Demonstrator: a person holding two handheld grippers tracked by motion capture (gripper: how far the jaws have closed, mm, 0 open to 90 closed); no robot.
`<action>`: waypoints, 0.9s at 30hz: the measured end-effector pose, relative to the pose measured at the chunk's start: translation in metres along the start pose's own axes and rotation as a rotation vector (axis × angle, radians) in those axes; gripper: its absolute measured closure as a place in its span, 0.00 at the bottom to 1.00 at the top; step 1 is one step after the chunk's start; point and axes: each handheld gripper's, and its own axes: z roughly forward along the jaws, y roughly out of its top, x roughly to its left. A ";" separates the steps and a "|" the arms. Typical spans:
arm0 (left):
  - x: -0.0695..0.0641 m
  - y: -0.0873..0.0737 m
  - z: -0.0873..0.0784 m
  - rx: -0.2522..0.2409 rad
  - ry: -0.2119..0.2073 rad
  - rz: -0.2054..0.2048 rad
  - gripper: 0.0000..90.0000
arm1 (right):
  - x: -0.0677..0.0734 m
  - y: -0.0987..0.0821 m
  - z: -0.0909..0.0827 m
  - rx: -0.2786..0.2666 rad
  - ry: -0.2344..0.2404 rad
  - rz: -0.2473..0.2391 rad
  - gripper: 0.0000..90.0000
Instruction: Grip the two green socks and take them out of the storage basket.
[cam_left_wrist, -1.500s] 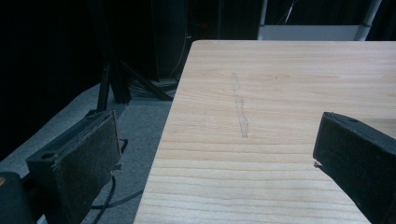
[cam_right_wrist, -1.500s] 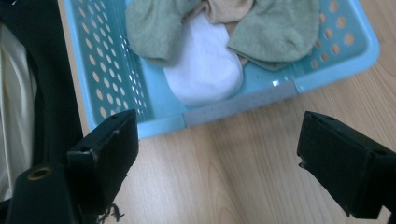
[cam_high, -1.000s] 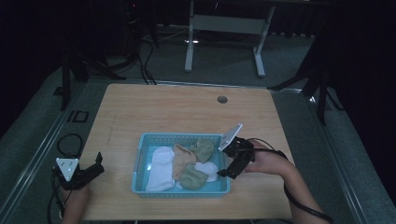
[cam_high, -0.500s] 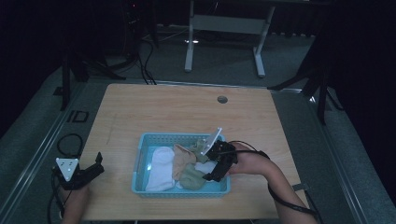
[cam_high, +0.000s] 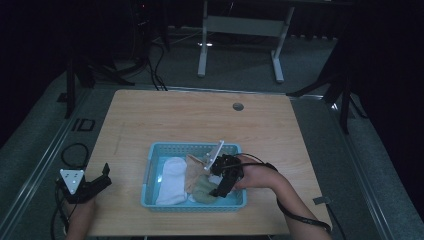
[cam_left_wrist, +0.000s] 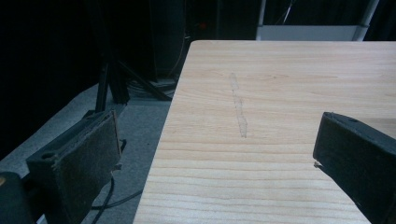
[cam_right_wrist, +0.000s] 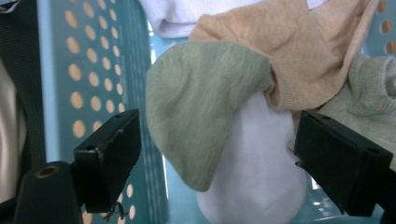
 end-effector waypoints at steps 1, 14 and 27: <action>0.000 0.000 0.000 0.000 0.000 -0.001 0.00 | 0.000 0.001 0.001 0.003 0.005 0.009 0.18; -0.001 0.000 0.000 0.000 0.002 0.006 0.00 | 0.004 0.010 0.015 0.042 0.006 -0.014 0.43; -0.001 0.000 0.001 0.004 0.006 0.010 0.00 | 0.012 0.012 0.015 0.063 -0.005 -0.111 0.93</action>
